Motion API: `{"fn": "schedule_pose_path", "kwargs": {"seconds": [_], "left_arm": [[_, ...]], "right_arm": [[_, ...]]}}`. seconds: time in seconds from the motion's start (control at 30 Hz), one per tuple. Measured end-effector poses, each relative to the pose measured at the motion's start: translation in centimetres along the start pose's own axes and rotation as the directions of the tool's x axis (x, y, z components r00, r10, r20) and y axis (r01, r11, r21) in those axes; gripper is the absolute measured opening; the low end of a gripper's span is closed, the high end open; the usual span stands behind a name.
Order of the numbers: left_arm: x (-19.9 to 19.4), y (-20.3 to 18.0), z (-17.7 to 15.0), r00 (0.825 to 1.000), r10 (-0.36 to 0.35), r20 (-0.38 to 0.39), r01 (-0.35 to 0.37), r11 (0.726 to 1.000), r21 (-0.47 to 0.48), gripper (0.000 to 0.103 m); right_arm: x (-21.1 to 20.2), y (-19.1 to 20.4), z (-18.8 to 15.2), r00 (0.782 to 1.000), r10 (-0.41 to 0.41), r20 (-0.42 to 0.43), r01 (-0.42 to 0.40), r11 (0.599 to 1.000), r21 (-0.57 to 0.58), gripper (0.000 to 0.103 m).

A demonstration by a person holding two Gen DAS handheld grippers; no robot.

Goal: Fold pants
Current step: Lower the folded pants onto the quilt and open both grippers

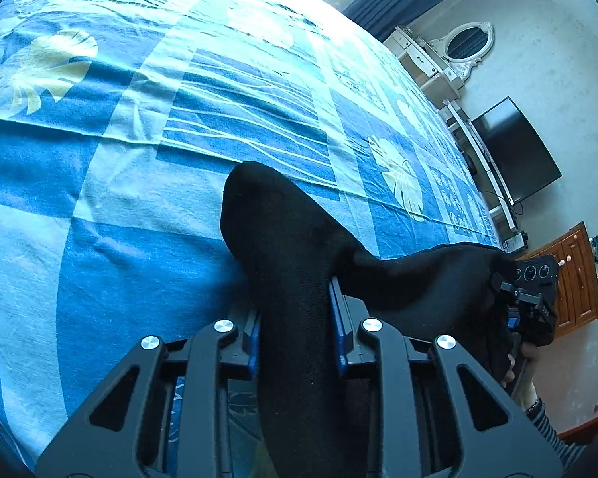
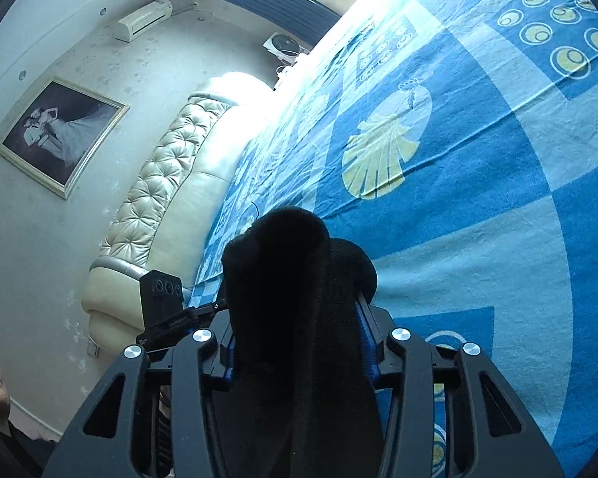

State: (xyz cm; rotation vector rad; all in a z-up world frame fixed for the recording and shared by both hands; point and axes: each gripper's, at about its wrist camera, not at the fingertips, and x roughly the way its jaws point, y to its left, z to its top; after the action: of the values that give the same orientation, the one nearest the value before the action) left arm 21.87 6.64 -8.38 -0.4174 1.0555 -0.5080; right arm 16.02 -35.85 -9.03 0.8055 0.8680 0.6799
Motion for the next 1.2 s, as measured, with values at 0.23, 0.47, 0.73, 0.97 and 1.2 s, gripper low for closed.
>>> {"fn": "schedule_pose_path", "kwargs": {"seconds": [0.23,0.47,0.73,0.97,1.2], "left_arm": [[-0.3,1.1,1.1,0.997,0.074,0.032,-0.075,0.997,0.022,0.028],[-0.9,-0.4,-0.5,0.970,0.208,0.124,-0.223,0.967,0.119,0.063],[-2.6,-1.4,-2.8,0.965,0.230,0.127,-0.242,0.965,0.095,0.080],[-5.4,-2.3,-5.5,0.946,0.287,0.151,-0.299,0.952,0.068,0.085],[-7.3,-4.5,-9.4,0.937,0.323,0.134,-0.335,0.938,0.084,0.089]], "right_arm": [[3.2,-1.9,1.5,0.999,-0.039,-0.029,0.040,0.999,0.033,0.043],[2.0,-3.2,0.0,1.000,0.013,-0.003,-0.013,0.996,0.086,0.053],[0.5,-2.3,-1.8,1.000,0.028,0.011,-0.028,0.997,0.065,0.072],[-0.7,-1.9,-3.3,0.999,0.027,0.033,-0.030,0.995,0.097,0.076],[-2.5,-1.7,-5.2,0.999,0.028,0.040,-0.034,0.990,0.139,0.078]]}}
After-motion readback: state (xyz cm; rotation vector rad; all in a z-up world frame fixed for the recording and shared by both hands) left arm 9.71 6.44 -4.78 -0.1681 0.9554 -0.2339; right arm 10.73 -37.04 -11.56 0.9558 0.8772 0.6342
